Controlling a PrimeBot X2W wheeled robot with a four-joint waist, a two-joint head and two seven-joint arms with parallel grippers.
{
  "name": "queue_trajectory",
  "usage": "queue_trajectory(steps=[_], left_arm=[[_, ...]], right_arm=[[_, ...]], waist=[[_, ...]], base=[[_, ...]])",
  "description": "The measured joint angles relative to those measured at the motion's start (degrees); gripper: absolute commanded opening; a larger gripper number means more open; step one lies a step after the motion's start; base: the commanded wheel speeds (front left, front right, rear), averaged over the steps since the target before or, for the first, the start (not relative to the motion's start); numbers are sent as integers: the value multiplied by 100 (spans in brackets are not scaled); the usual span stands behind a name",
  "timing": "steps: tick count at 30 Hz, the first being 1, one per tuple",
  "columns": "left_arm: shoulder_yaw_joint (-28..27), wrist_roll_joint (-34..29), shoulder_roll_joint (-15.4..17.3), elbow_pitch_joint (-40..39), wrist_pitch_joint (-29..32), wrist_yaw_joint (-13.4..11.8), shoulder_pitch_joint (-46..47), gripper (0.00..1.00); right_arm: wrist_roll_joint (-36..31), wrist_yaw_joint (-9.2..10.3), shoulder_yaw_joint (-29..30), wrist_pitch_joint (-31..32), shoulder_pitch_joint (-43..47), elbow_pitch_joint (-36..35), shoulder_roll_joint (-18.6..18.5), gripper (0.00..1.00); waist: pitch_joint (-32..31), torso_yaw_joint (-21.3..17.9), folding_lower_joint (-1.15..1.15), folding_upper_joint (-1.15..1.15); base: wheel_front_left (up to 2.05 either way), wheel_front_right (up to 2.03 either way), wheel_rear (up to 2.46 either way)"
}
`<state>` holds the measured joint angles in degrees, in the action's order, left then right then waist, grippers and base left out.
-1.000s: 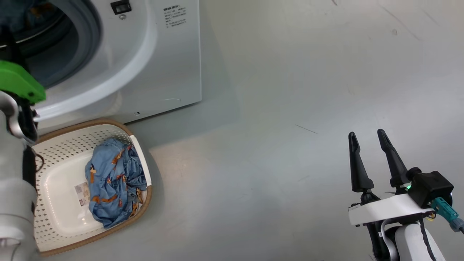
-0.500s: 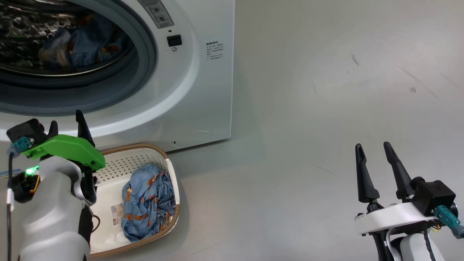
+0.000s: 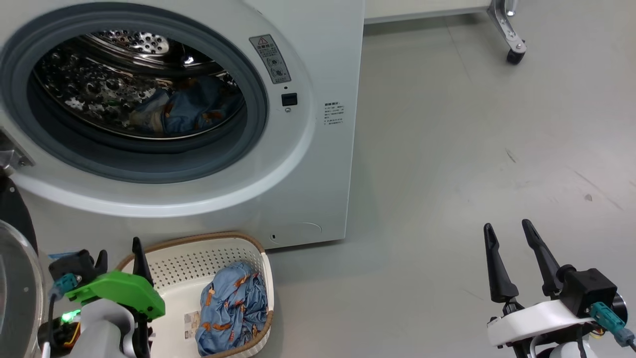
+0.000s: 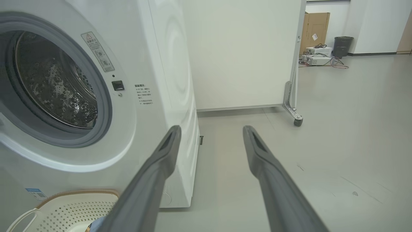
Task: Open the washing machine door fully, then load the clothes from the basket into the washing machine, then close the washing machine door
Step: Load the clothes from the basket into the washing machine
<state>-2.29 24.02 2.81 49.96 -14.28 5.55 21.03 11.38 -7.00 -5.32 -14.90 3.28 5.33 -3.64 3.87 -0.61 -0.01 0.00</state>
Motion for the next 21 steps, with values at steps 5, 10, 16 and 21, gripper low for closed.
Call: queue_trajectory(steps=[5, 10, 16, 21], left_arm=[[-19, -83, -7, -527, 0, -2, -543, 100], [42, -257, -8, -1020, 0, -23, -1000, 100], [1, -358, -11, -1599, 0, -140, -1523, 100], [-64, -423, -13, -2162, 0, -191, -1903, 100]], right_arm=[[-4, 0, -71, 0, 149, -49, -36, 100], [-15, -1, 31, 0, 231, -164, -125, 100], [-30, -1, 152, 0, 524, -232, -177, 100], [-36, -1, 203, 0, 558, -320, -174, 100]], waist=[[-281, 90, 0, 0], [-395, 171, 0, 0], [-444, 335, 0, 0], [-457, 472, 0, 0]], base=[[0, 0, 0], [0, 0, 0], [0, 0, 0], [0, 0, 0]])
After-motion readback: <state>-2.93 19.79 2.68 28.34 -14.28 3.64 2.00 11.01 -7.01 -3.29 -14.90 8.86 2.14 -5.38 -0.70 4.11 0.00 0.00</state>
